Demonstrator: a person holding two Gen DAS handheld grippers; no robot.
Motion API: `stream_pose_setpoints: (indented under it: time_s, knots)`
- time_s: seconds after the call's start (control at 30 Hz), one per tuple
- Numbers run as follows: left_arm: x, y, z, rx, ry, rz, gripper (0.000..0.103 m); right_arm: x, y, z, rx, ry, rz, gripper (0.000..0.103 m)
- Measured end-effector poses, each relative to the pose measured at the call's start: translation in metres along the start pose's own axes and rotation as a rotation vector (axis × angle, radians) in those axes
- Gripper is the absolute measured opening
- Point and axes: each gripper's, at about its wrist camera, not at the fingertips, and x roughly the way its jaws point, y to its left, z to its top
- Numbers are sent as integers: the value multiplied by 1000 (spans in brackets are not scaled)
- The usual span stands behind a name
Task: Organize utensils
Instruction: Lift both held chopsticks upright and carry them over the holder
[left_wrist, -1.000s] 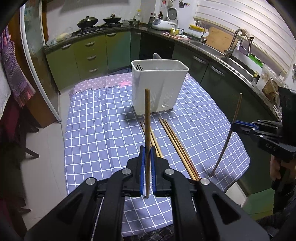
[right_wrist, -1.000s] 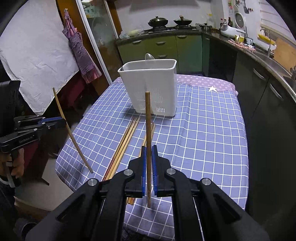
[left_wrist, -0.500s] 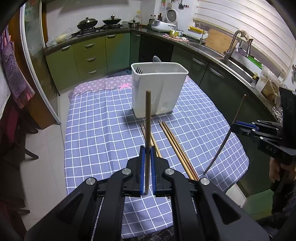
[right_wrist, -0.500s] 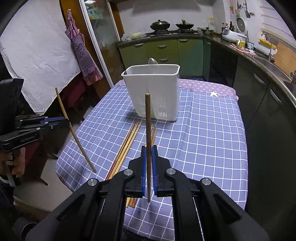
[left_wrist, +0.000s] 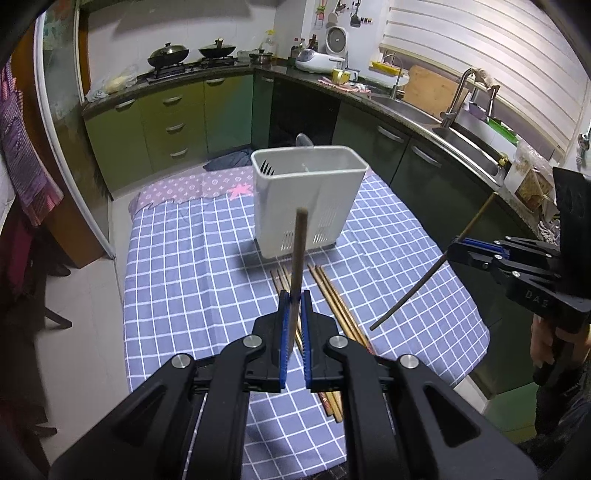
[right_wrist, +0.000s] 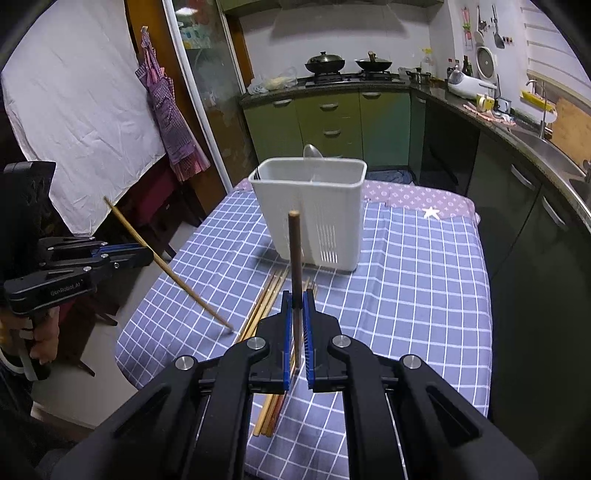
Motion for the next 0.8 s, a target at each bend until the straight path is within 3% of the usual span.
stream_pose_setpoints:
  time_s: [0.4,0.8]
  knots:
    - [-18,-12,34,27,-43,-39,6,-22,9,43,-45,-49,18,7]
    - [-59,-25,100,62,-154,-55,6,-67,1,148,-19,-227,-11,7]
